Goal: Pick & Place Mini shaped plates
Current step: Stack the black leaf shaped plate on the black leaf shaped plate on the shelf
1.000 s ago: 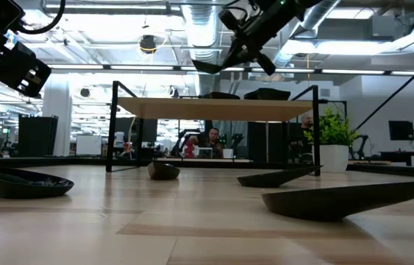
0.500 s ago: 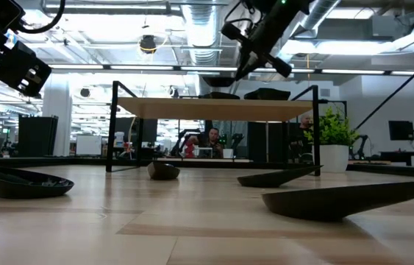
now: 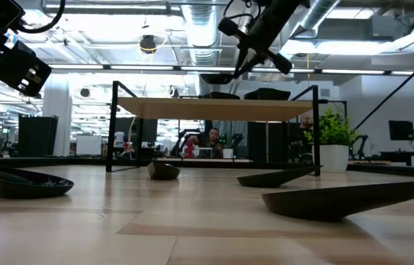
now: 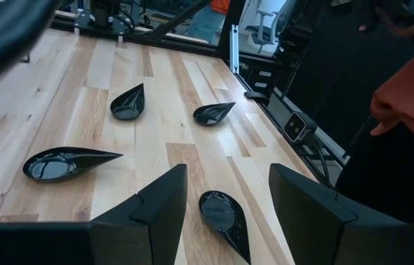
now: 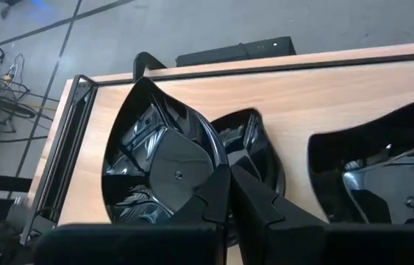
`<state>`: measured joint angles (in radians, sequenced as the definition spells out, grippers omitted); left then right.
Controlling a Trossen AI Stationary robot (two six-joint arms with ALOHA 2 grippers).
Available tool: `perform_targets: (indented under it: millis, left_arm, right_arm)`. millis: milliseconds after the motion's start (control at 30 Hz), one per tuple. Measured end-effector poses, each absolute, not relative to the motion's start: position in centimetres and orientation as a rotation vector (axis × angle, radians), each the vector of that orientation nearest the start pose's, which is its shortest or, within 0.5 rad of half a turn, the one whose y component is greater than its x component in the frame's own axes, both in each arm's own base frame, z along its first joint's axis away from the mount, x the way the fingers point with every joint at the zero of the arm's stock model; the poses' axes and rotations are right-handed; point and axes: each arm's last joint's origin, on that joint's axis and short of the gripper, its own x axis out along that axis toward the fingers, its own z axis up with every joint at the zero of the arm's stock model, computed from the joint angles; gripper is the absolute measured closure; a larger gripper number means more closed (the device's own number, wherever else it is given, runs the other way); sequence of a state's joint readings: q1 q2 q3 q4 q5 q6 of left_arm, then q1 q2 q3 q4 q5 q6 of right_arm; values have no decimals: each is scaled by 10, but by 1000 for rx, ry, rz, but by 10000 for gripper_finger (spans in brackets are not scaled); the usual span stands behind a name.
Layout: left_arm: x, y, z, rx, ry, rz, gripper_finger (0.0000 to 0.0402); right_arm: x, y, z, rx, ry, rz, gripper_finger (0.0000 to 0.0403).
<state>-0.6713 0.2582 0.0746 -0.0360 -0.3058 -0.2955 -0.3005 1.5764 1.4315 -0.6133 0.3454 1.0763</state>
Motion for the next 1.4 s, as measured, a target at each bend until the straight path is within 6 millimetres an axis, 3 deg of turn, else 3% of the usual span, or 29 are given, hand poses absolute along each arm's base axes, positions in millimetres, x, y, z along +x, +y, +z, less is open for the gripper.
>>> perform_targets:
  millis: [333,1400]
  left_arm:
    - [91,-61,164,-188,246,-332,206]
    - [91,-61,165,-188,246,-332,206]
  right_arm:
    - [321,-98,321,990,390,-1040,397]
    - [320,-109,323,1020,343,-1045,397]
